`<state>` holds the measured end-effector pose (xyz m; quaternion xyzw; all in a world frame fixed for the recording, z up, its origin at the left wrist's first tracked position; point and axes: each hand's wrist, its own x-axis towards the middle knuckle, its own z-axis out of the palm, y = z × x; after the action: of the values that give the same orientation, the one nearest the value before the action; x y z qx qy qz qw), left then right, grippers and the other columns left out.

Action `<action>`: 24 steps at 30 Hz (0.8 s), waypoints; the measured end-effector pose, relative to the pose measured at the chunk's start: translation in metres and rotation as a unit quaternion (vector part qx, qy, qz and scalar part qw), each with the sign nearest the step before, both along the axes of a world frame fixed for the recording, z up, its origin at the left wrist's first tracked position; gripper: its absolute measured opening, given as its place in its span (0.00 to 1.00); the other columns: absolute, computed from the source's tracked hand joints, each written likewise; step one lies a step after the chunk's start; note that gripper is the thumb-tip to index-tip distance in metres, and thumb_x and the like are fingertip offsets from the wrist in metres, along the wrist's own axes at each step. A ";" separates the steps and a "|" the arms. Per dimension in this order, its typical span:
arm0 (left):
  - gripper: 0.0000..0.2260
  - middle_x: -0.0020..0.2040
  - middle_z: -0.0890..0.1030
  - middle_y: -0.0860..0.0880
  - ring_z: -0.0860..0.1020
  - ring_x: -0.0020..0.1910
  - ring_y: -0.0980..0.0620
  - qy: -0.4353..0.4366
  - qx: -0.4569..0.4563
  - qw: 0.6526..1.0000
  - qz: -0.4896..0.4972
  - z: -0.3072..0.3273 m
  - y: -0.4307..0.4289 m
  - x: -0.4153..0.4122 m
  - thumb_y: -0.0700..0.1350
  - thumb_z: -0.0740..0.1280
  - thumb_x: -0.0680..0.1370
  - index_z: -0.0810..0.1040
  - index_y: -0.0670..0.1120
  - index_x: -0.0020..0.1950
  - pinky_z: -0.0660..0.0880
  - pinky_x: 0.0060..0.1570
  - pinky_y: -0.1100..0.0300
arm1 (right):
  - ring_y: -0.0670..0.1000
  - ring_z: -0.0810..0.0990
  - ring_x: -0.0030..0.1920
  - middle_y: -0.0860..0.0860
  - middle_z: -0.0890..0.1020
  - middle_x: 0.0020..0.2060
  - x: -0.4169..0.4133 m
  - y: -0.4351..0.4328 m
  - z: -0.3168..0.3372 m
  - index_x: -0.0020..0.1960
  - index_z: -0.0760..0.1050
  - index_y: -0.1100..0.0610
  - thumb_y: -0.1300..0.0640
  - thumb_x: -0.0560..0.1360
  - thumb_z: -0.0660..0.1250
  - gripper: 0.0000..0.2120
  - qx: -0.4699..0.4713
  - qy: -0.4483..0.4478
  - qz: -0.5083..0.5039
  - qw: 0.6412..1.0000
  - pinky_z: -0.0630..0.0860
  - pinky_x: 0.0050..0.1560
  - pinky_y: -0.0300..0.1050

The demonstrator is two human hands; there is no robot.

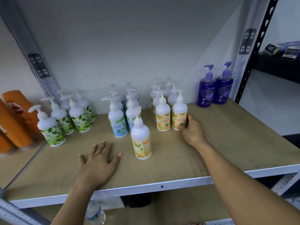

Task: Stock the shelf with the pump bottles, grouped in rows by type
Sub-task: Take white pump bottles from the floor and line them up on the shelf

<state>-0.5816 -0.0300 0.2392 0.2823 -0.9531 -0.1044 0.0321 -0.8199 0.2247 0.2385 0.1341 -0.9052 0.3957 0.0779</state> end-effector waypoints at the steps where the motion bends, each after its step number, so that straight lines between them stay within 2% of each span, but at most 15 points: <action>1: 0.34 0.82 0.50 0.58 0.47 0.81 0.54 0.000 -0.001 1.000 0.000 0.000 0.000 0.000 0.71 0.47 0.78 0.56 0.58 0.81 0.46 0.76 0.37 | 0.55 0.79 0.60 0.51 0.82 0.60 0.000 0.000 0.000 0.64 0.74 0.52 0.50 0.74 0.73 0.20 0.001 -0.001 0.001 1.000 0.74 0.61 0.50; 10: 0.34 0.82 0.51 0.58 0.48 0.81 0.54 -0.002 -0.009 1.000 0.001 -0.002 -0.001 -0.001 0.72 0.46 0.78 0.56 0.58 0.81 0.47 0.76 0.38 | 0.56 0.80 0.60 0.51 0.82 0.60 0.003 0.000 0.001 0.66 0.72 0.52 0.50 0.73 0.73 0.24 -0.022 -0.018 0.007 1.000 0.74 0.62 0.52; 13: 0.34 0.82 0.51 0.58 0.48 0.81 0.54 -0.002 -0.012 1.000 0.000 -0.002 -0.001 -0.001 0.72 0.46 0.78 0.56 0.58 0.81 0.47 0.76 0.37 | 0.57 0.78 0.59 0.53 0.80 0.58 0.008 -0.001 0.000 0.62 0.72 0.56 0.50 0.70 0.76 0.25 -0.073 -0.023 -0.016 0.997 0.76 0.60 0.54; 16: 0.34 0.82 0.51 0.58 0.48 0.81 0.54 -0.001 -0.013 1.000 0.000 -0.001 -0.001 -0.002 0.72 0.46 0.78 0.57 0.57 0.81 0.48 0.76 0.37 | 0.56 0.76 0.58 0.55 0.76 0.55 0.030 -0.003 0.002 0.58 0.72 0.58 0.52 0.71 0.75 0.20 -0.070 0.016 -0.041 0.997 0.74 0.58 0.49; 19: 0.34 0.82 0.51 0.57 0.48 0.81 0.53 -0.001 -0.008 1.000 0.002 -0.001 -0.001 -0.002 0.71 0.47 0.78 0.57 0.57 0.81 0.47 0.76 0.36 | 0.52 0.78 0.54 0.51 0.78 0.53 0.064 -0.009 0.009 0.60 0.74 0.54 0.52 0.72 0.74 0.19 -0.059 0.002 0.058 0.997 0.74 0.55 0.45; 22: 0.34 0.82 0.51 0.56 0.47 0.81 0.52 0.001 -0.002 1.000 0.004 -0.002 0.001 -0.002 0.71 0.47 0.79 0.57 0.56 0.81 0.46 0.76 0.35 | 0.44 0.78 0.57 0.45 0.78 0.57 0.093 -0.016 0.011 0.69 0.71 0.50 0.50 0.70 0.78 0.30 -0.027 -0.057 0.213 0.975 0.74 0.61 0.41; 24: 0.33 0.83 0.50 0.56 0.47 0.81 0.51 0.000 0.002 1.000 0.002 -0.002 0.002 -0.002 0.70 0.47 0.79 0.57 0.56 0.81 0.45 0.76 0.35 | 0.41 0.76 0.62 0.43 0.77 0.62 0.102 -0.021 0.009 0.73 0.68 0.49 0.49 0.69 0.79 0.37 -0.014 -0.071 0.263 0.962 0.71 0.66 0.40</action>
<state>-0.5840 -0.0278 0.2376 0.2846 -0.9522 -0.1061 0.0314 -0.7182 0.2037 0.2475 0.3382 -0.8355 0.4234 -0.0913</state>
